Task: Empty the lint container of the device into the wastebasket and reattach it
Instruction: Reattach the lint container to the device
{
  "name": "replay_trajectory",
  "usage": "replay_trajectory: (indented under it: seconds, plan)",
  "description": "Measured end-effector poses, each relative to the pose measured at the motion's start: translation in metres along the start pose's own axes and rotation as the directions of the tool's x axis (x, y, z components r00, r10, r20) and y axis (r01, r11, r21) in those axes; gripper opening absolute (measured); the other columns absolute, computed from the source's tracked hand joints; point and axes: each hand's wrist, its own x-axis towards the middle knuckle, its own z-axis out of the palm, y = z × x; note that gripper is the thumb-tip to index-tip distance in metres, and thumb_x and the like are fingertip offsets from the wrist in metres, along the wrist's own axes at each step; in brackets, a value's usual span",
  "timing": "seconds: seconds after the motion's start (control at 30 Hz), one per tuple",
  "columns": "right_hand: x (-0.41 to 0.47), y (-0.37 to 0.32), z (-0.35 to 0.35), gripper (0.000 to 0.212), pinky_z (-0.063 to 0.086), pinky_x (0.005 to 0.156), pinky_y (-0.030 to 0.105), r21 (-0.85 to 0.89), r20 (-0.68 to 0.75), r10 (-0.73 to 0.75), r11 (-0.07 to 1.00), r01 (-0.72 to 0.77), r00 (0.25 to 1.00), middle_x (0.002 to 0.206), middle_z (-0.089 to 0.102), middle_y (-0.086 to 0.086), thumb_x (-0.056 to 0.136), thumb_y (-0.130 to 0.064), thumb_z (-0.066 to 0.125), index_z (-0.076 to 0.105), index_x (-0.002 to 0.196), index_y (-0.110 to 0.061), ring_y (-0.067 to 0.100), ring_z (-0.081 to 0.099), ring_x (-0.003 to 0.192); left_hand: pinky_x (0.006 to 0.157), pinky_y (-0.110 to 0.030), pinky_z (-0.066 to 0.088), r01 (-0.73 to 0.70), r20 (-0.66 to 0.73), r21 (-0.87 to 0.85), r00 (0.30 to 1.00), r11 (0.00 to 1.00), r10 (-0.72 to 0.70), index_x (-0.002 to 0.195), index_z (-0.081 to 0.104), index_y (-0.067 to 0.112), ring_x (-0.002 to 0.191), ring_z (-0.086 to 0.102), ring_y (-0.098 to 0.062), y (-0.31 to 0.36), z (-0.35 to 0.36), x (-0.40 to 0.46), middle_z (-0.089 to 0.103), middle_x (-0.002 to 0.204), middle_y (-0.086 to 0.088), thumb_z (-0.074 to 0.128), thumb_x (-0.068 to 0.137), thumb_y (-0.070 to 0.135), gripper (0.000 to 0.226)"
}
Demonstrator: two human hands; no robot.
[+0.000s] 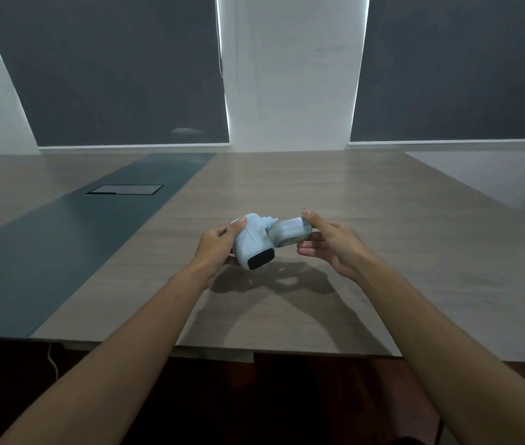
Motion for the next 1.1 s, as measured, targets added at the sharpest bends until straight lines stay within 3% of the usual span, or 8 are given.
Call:
replay_trajectory:
  seconds: [0.17, 0.33, 0.43, 0.53, 0.63, 0.83, 1.0, 1.1]
  plan:
    - [0.006, 0.002, 0.003, 0.039, 0.062, 0.078, 0.04, -0.059, -0.017, 0.004, 0.998, -0.005, 1.0, 0.086, 0.068, 0.017, 0.084, -0.039, 0.075, 0.071, 0.095, -0.002, 0.03, 0.065, 0.077, 0.05, -0.024, 0.055, -0.007, 0.02, -0.054, 1.0, 0.999, 0.008, 0.09, 0.07, 0.018, 0.072, 0.066, -0.016, 0.002, 0.004, 0.002, 0.071, 0.09, -0.005, 0.062, 0.09, 0.037, 0.02]
    - [0.007, 0.009, 0.006, 0.037, 0.062, 0.065, 0.033, -0.071, -0.031, -0.007, 0.997, 0.005, 0.999, 0.088, 0.067, 0.019, 0.081, -0.037, 0.079, 0.072, 0.096, -0.003, 0.024, 0.063, 0.064, 0.056, -0.029, 0.057, -0.065, 0.024, -0.029, 0.998, 0.997, 0.066, 0.095, 0.071, 0.016, 0.081, 0.065, -0.018, 0.003, 0.006, 0.004, 0.069, 0.1, -0.008, 0.067, 0.087, 0.039, 0.024]
    - [0.005, 0.015, 0.015, 0.036, 0.063, 0.067, 0.034, -0.111, -0.028, -0.053, 0.993, 0.05, 0.998, 0.09, 0.068, 0.017, 0.081, -0.038, 0.078, 0.07, 0.091, -0.005, 0.022, 0.065, 0.065, 0.055, -0.031, 0.059, -0.088, 0.0, -0.02, 0.996, 0.996, 0.088, 0.101, 0.068, 0.013, 0.085, 0.067, -0.019, 0.005, 0.01, 0.001, 0.07, 0.103, -0.01, 0.071, 0.084, 0.038, 0.03]
    - [0.001, 0.019, 0.029, 0.044, 0.063, 0.071, 0.038, -0.207, -0.002, -0.094, 0.974, 0.092, 0.996, 0.094, 0.074, 0.009, 0.087, -0.052, 0.065, 0.071, 0.094, -0.009, 0.022, 0.07, 0.08, 0.061, -0.037, 0.061, -0.103, -0.036, -0.009, 0.994, 0.995, 0.103, 0.099, 0.067, 0.014, 0.085, 0.068, -0.02, 0.008, 0.011, 0.001, 0.07, 0.104, -0.01, 0.073, 0.082, 0.039, 0.031]
    - [0.002, 0.018, 0.035, 0.057, 0.06, 0.073, 0.04, -0.257, -0.033, -0.078, 0.964, 0.067, 0.996, 0.101, 0.073, 0.007, 0.096, -0.059, 0.045, 0.074, 0.1, -0.011, 0.021, 0.063, 0.081, 0.054, -0.031, 0.059, -0.103, -0.07, -0.012, 0.992, 0.995, 0.102, 0.103, 0.066, 0.01, 0.082, 0.067, -0.017, 0.011, 0.005, 0.001, 0.068, 0.101, -0.008, 0.075, 0.08, 0.038, 0.038]
    - [0.003, 0.017, 0.062, 0.06, 0.059, 0.078, 0.041, -0.329, 0.041, -0.027, 0.943, 0.039, 0.999, 0.107, 0.075, 0.007, 0.101, -0.055, 0.033, 0.073, 0.115, -0.012, 0.023, 0.062, 0.083, 0.05, -0.027, 0.057, -0.127, -0.16, 0.001, 0.979, 0.992, 0.126, 0.112, 0.063, 0.003, 0.079, 0.067, -0.013, 0.011, -0.021, -0.007, 0.067, 0.098, -0.007, 0.08, 0.076, 0.033, 0.049]
    - [0.004, 0.021, 0.1, 0.051, 0.059, 0.084, 0.046, -0.331, 0.118, 0.005, 0.943, 0.035, 0.993, 0.113, 0.071, 0.005, 0.102, -0.049, 0.034, 0.067, 0.122, -0.016, 0.027, 0.065, 0.088, 0.073, -0.047, 0.062, -0.131, -0.284, 0.065, 0.948, 0.989, 0.144, 0.11, 0.062, 0.012, 0.099, 0.068, -0.024, 0.009, -0.062, -0.012, 0.067, 0.108, -0.01, 0.085, 0.069, 0.035, 0.052]
    - [0.006, 0.027, 0.119, 0.049, 0.059, 0.08, 0.045, -0.334, 0.132, -0.004, 0.941, 0.049, 0.991, 0.117, 0.07, 0.005, 0.102, -0.048, 0.036, 0.068, 0.121, -0.016, 0.024, 0.065, 0.085, 0.082, -0.043, 0.06, -0.157, -0.388, 0.17, 0.897, 0.973, 0.213, 0.108, 0.062, 0.015, 0.092, 0.067, -0.019, 0.01, -0.088, -0.019, 0.066, 0.103, -0.005, 0.086, 0.066, 0.036, 0.053]
